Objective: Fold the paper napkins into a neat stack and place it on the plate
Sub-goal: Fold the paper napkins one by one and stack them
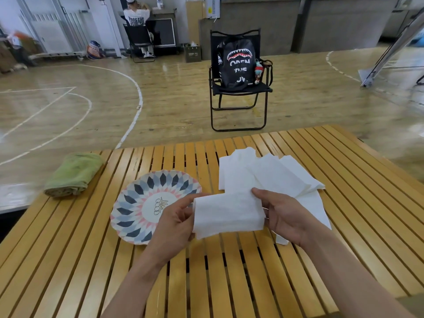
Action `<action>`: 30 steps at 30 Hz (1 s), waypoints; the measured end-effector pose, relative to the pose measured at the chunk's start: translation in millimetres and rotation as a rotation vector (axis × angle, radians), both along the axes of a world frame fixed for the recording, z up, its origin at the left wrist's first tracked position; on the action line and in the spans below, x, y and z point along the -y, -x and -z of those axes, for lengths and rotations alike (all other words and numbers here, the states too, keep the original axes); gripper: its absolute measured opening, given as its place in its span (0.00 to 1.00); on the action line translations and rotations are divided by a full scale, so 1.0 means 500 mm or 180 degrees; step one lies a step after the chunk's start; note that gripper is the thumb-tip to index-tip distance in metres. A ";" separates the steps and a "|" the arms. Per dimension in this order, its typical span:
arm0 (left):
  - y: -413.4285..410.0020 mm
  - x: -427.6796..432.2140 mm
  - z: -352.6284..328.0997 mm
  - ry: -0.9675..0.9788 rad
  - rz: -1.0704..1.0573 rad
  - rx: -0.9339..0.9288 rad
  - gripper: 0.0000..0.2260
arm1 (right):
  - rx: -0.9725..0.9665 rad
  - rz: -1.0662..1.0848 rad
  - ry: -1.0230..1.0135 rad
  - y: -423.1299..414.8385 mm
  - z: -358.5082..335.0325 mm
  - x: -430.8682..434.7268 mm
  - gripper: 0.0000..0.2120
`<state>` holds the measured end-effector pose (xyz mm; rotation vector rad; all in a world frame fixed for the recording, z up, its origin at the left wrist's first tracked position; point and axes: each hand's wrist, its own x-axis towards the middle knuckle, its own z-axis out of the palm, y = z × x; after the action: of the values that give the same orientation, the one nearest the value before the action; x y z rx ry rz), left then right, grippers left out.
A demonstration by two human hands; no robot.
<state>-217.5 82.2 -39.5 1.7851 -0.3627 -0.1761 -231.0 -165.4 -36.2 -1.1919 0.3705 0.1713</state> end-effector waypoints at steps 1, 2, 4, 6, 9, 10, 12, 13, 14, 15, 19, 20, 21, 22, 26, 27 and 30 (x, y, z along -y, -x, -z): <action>0.000 -0.001 0.000 -0.0017 -0.0048 0.0073 0.16 | 0.0000 -0.0031 0.0075 0.000 0.002 0.000 0.10; 0.000 -0.002 0.003 -0.0084 -0.0096 0.0151 0.14 | -0.0006 -0.0053 0.0154 -0.001 0.005 0.002 0.11; 0.001 -0.003 0.004 -0.0194 -0.0137 0.0242 0.13 | -0.0018 -0.0092 0.0345 -0.002 0.010 0.006 0.12; 0.001 -0.004 0.001 -0.0226 -0.0219 0.0207 0.15 | 0.0011 -0.0070 0.0473 -0.003 0.013 0.008 0.12; -0.002 -0.007 0.000 -0.0170 -0.0269 -0.0261 0.19 | 0.0058 0.0096 0.0471 -0.004 0.020 0.003 0.13; -0.001 -0.006 0.001 -0.0102 -0.0276 -0.0485 0.20 | 0.0049 0.0115 0.0518 -0.003 0.022 -0.002 0.13; 0.000 -0.005 0.006 0.0026 -0.0357 -0.0748 0.16 | 0.0011 0.0113 0.0715 0.000 0.027 -0.015 0.14; 0.002 -0.004 0.006 0.0098 -0.0418 -0.0758 0.14 | -0.0004 0.0114 0.0841 0.001 0.028 -0.020 0.15; 0.004 -0.004 0.005 0.0170 -0.0472 -0.0707 0.13 | -0.0012 0.0114 0.0946 0.003 0.027 -0.024 0.16; 0.005 -0.005 0.003 0.0230 -0.0523 -0.0625 0.13 | -0.0019 0.0101 0.1017 0.004 0.026 -0.027 0.17; 0.010 -0.007 0.000 0.0264 -0.0615 -0.0441 0.13 | -0.0034 0.0118 0.1001 0.005 0.025 -0.027 0.21; 0.011 -0.007 0.000 0.0261 -0.0625 -0.0487 0.13 | -0.0017 0.0154 0.0946 0.005 0.026 -0.028 0.22; 0.011 -0.008 0.001 0.0252 -0.0649 -0.0549 0.13 | 0.0007 0.0204 0.0869 0.005 0.027 -0.030 0.24; 0.010 -0.008 0.002 0.0242 -0.0672 -0.0626 0.14 | 0.0032 0.0258 0.0771 0.004 0.027 -0.032 0.24; 0.008 -0.004 0.002 0.0408 -0.0727 -0.0998 0.13 | -0.0002 0.0323 0.0487 0.005 0.022 -0.036 0.25; 0.009 -0.004 0.003 0.0451 -0.0728 -0.1077 0.13 | -0.0058 0.0266 0.0544 0.006 0.021 -0.035 0.26; 0.008 -0.003 0.010 0.0586 -0.0705 -0.1320 0.14 | -0.0215 0.0102 0.0642 0.010 0.021 -0.030 0.27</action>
<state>-221.4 83.6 -44.5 1.5465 0.1131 -0.3368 -235.9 -150.5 -47.0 -1.3805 0.4742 0.1491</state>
